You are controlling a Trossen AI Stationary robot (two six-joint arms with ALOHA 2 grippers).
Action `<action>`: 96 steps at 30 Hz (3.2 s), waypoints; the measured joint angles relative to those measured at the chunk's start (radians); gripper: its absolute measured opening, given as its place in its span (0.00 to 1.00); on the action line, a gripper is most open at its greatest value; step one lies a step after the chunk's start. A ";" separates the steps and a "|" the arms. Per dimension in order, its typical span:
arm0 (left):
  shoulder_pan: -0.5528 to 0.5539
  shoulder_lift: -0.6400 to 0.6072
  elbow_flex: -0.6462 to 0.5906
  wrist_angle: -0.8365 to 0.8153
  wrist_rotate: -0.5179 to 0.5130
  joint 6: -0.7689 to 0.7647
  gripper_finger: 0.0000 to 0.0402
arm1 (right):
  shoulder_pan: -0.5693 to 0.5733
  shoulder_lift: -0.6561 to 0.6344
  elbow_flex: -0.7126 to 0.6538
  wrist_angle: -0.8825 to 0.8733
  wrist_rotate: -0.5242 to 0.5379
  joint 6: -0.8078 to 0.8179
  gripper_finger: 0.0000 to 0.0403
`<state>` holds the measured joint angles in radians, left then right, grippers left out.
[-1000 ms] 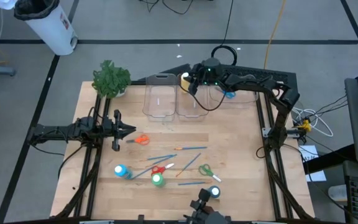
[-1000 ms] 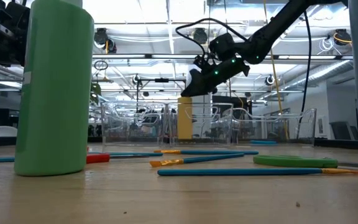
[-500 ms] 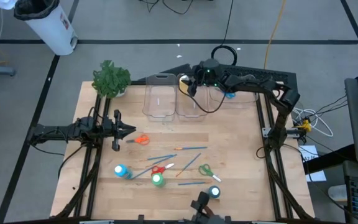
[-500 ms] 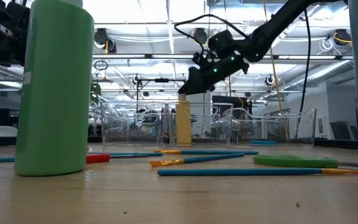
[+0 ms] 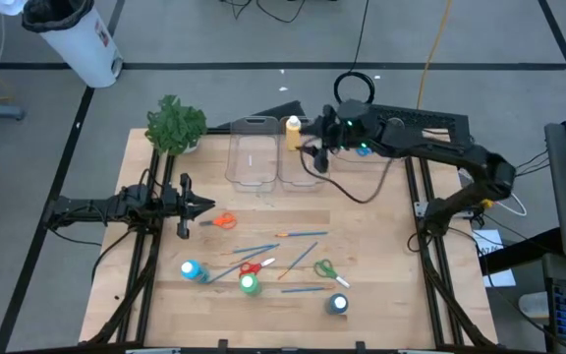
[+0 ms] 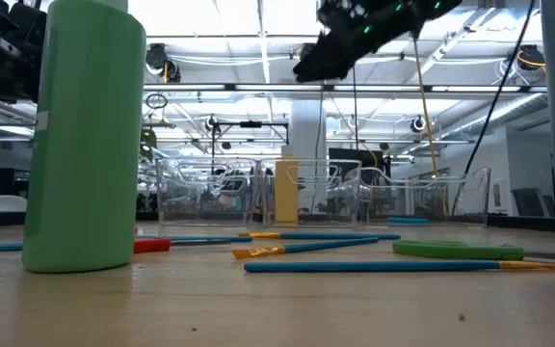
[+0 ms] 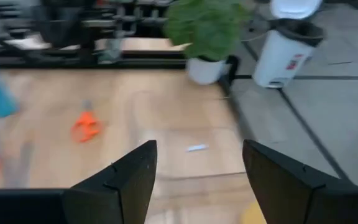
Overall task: Pick & Place Paint Supplies
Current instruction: Put the green scissors into the right transparent bin
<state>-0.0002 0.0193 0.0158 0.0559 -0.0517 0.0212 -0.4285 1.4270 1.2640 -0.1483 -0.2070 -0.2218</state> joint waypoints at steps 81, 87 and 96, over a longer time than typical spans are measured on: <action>0.000 0.000 0.000 0.000 0.000 0.000 0.12 | 0.737 -0.330 -0.807 -0.328 0.553 0.521 0.55; 0.000 0.000 0.000 0.000 0.000 0.000 0.12 | 0.737 -0.350 -0.807 -0.390 0.546 0.713 0.55; 0.000 0.000 0.000 0.000 0.000 0.000 0.12 | 0.738 -0.351 -0.805 -0.340 0.400 0.947 0.55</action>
<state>-0.0003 0.0196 0.0162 0.0556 -0.0517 0.0214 0.3091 1.0760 0.4589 -0.4883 0.1926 0.7253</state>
